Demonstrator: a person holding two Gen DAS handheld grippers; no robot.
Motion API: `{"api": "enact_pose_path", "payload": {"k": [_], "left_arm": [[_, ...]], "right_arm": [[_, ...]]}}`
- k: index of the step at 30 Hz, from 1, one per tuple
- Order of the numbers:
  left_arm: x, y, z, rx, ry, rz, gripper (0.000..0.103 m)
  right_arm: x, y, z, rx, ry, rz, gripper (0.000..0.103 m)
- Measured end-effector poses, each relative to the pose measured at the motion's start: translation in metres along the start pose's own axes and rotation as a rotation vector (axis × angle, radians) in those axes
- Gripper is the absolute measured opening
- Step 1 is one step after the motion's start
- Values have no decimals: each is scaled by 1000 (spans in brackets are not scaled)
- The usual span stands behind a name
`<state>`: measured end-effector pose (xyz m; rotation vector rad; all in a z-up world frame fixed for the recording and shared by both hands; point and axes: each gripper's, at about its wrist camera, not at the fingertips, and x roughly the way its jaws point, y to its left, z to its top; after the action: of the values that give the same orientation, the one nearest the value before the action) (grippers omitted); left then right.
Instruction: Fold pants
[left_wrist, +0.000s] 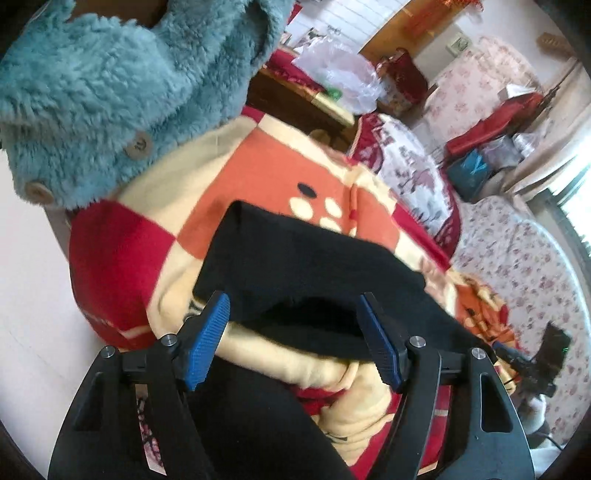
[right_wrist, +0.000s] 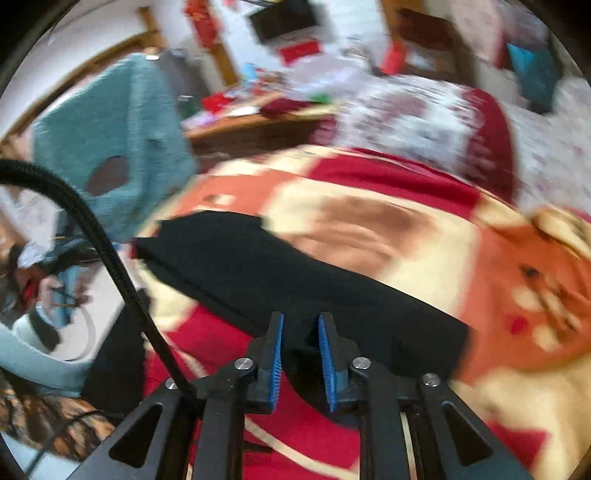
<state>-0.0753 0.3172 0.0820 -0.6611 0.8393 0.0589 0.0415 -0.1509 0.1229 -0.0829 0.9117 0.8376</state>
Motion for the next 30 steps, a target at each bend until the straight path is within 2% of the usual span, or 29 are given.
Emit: {"api": "enact_pose_path", "payload": {"k": [5,7,8,9,10,13,16,20,22,23,24,25,26,27,28,30], "left_arm": [[19,2,-3,-142,8,-6,71],[24,4,-3,-189,-9,6,71],[26,4,-2,-214,-24,20,71],[27,4,-2,-226,-31,33,71],[29,4,-2,-238,-33,46,71],[37,1,-1,-249,-32,57,71],[41,-1,1,-253,-54,77,71],[47,3,3,-278,-55,81,71],[48,4,4,-286,-56,83,71],[48,3,5,-284,-62,83,71],[48,2,6,-276,-65,83,71],[48,0,7,-257,-66,84,68],[49,-2,9,-235,-66,82,50],[51,-6,13,-207,-53,82,40],[53,-9,17,-179,-38,84,27],[55,-13,22,-147,-39,80,19]], "right_arm": [[61,62,29,-103,-31,143,23],[90,90,38,-177,-18,145,35],[101,100,40,-199,-10,147,45],[115,115,42,-233,3,164,46],[127,129,43,-269,13,175,46],[159,155,44,-355,37,133,46],[185,161,45,-360,67,131,46],[201,162,47,-402,68,40,46],[207,157,48,-400,74,56,46],[209,156,49,-412,62,70,44],[210,155,51,-419,55,72,36],[210,152,53,-412,52,81,33],[208,149,56,-390,51,100,28],[206,147,58,-372,51,119,18],[204,146,60,-357,53,137,14],[201,145,63,-348,60,154,10]]}}
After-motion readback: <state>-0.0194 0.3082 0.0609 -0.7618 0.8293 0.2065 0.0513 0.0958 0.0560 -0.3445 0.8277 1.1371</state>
